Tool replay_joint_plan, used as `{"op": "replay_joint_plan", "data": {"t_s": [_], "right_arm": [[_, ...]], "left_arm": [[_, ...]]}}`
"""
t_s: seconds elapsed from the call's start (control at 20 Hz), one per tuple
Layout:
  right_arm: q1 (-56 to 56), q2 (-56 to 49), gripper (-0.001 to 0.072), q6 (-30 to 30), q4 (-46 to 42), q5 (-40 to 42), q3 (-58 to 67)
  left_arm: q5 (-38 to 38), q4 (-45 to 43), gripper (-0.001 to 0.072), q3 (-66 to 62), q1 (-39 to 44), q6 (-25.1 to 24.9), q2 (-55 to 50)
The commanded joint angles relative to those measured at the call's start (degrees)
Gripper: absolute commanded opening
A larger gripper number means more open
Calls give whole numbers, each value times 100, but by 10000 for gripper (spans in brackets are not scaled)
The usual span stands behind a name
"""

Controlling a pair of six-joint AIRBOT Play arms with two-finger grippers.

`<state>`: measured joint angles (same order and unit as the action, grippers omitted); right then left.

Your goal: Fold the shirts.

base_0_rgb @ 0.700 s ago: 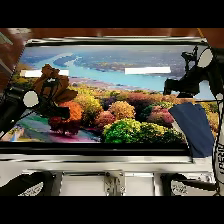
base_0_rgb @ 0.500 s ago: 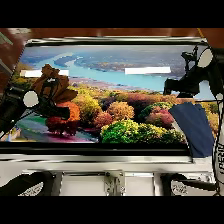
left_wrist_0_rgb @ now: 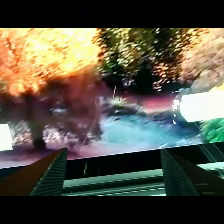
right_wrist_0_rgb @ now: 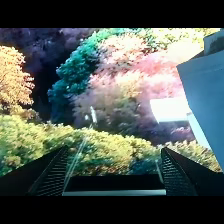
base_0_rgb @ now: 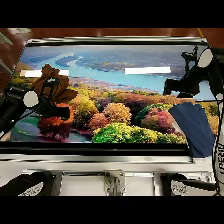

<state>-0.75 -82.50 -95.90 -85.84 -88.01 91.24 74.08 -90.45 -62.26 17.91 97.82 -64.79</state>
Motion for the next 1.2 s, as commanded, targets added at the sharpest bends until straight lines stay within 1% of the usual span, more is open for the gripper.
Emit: {"op": "replay_joint_plan", "data": {"t_s": [0.0, 0.1, 0.25, 0.35, 0.6, 0.65, 0.7, 0.75, 0.8, 0.85, 0.95, 1.05, 1.1, 1.15], "right_arm": [[-4, -2, 695, -2, 2, 0, 7], [-4, -2, 694, 0, 2, 4, 7], [-4, -2, 695, 2, 7, 22, 7], [-2, -2, 695, 4, -15, 20, 7], [-2, -7, 694, 160, -20, 87, 4], [-2, -7, 695, 168, -20, 120, 7], [-2, -7, 695, 166, -17, 142, 7], [-7, -7, 695, 175, -7, 136, 7], [-7, -9, 695, 188, -11, 116, 4], [-7, -9, 695, 186, -11, 103, 4], [-7, -9, 695, 190, -9, 103, 4], [-7, -9, 695, 192, 4, 101, 4], [-7, -20, 694, 192, 4, 96, 4], [-7, -35, 694, 192, 4, 96, 4]], "left_arm": [[-2, -2, 707, 2, -4, 0, -4], [0, -2, 708, 2, -4, 0, -4], [-260, 151, 708, 4, -4, 2, -26], [-275, 352, 707, 4, -2, 7, -57], [-219, 396, 708, 4, -7, 2, -216], [-540, 107, 709, -4, -63, 142, -275], [-828, -240, 718, -68, -190, 474, -372], [-1104, -566, 714, -245, -411, 649, -546], [-1287, -739, 694, -520, -680, 643, -785], [-1362, -774, 666, -929, -1012, 632, -1130], [-1316, -710, 669, -1908, -1624, 608, -1971], [-1154, -293, 702, -2931, -2118, 382, -2918], [-1005, -28, 720, -3390, -2308, 380, -3370], [-826, 262, 720, -3832, -2479, 378, -3816]]}}
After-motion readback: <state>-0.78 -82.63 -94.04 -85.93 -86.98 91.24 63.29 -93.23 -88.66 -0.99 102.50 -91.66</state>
